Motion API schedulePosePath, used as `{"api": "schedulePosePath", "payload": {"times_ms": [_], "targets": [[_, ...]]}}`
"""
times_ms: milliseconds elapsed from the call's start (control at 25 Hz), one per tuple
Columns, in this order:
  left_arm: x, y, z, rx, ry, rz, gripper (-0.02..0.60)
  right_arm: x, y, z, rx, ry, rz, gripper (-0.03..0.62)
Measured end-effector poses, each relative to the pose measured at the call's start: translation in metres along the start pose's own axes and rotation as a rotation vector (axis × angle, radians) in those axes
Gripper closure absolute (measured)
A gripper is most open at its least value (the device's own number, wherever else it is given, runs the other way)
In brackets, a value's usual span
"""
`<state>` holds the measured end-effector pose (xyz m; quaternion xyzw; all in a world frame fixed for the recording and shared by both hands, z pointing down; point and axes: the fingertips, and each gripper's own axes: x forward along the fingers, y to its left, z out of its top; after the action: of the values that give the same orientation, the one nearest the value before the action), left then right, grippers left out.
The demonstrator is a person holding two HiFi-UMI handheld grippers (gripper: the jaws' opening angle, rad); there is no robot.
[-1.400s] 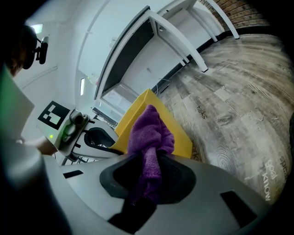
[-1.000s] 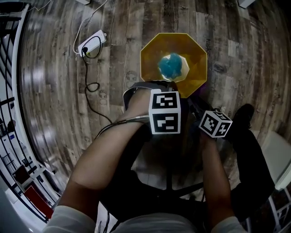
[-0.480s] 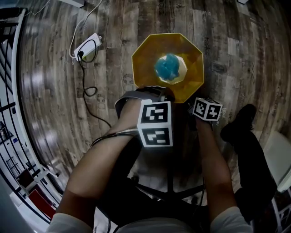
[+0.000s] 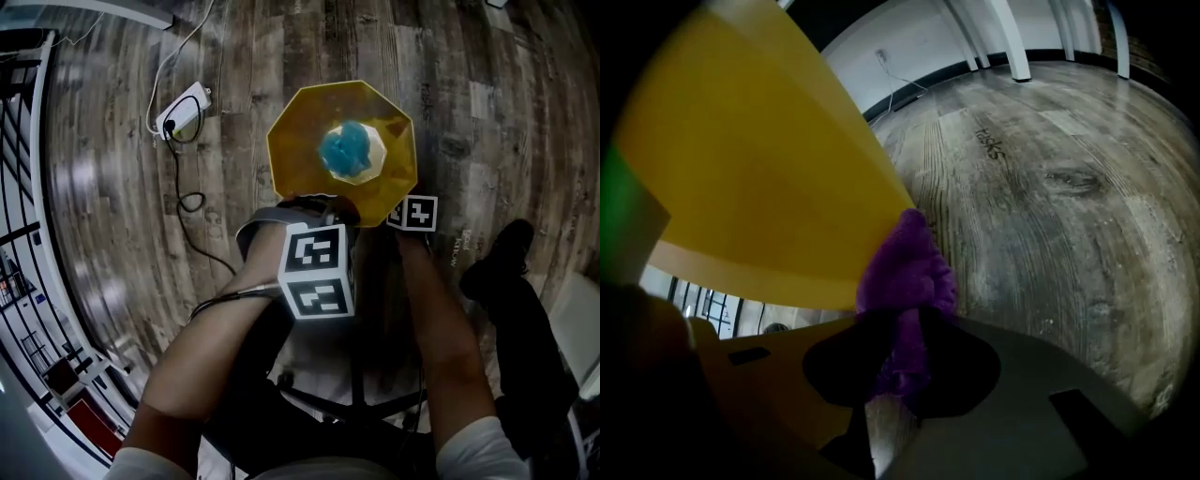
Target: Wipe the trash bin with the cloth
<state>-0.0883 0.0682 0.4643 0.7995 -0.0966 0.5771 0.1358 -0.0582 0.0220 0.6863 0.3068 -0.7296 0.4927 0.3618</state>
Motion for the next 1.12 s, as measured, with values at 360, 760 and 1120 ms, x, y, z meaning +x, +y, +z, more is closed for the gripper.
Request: {"api": "schedulePosePath", "payload": {"times_ms": [360,760,1120], "targets": [[0.004,0.005,0.002,-0.091,0.002,-0.006,0.560,-0.016,-0.013,0.001,0.007,-0.044,0.002,0.505],[0.006,0.024,0.044,-0.376,-0.131,-0.021,0.558,-0.089,-0.004,0.001,0.124,-0.206,0.056,0.505],[-0.011,0.031,0.088,-0.408,-0.302,-0.064,0.412,-0.155,-0.012,0.036,0.106,-0.326,0.056,0.505]]}}
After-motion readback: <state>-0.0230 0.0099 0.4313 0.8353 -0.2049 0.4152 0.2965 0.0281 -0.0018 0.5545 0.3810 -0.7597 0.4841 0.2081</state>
